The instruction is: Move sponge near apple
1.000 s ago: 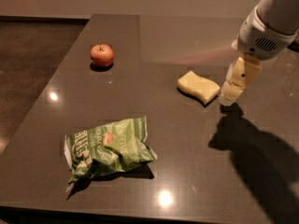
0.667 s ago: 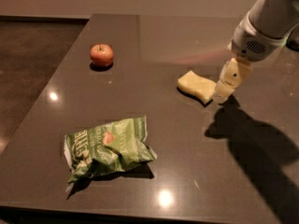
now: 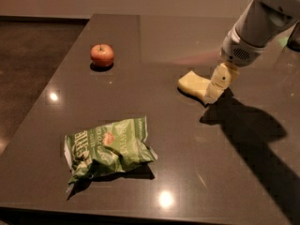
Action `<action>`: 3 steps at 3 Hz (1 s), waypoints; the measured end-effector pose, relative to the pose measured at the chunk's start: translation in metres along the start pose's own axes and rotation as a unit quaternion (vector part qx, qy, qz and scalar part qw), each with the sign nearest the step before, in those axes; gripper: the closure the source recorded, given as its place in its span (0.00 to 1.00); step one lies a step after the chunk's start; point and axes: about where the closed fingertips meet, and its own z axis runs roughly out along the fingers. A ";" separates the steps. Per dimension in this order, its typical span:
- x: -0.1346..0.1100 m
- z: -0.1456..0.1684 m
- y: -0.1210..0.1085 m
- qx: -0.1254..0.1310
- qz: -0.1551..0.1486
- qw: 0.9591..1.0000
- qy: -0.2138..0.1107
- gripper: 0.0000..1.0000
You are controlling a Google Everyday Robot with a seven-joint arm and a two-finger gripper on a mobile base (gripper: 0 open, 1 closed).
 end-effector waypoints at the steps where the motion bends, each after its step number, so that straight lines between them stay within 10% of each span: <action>1: -0.004 0.017 0.000 -0.010 -0.001 1.000 0.002 0.00; 3: -0.016 0.039 0.013 -0.029 -0.011 0.999 0.009 0.13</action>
Offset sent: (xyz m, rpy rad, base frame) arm 0.0057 0.0304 -0.0361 0.0034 0.0564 0.0353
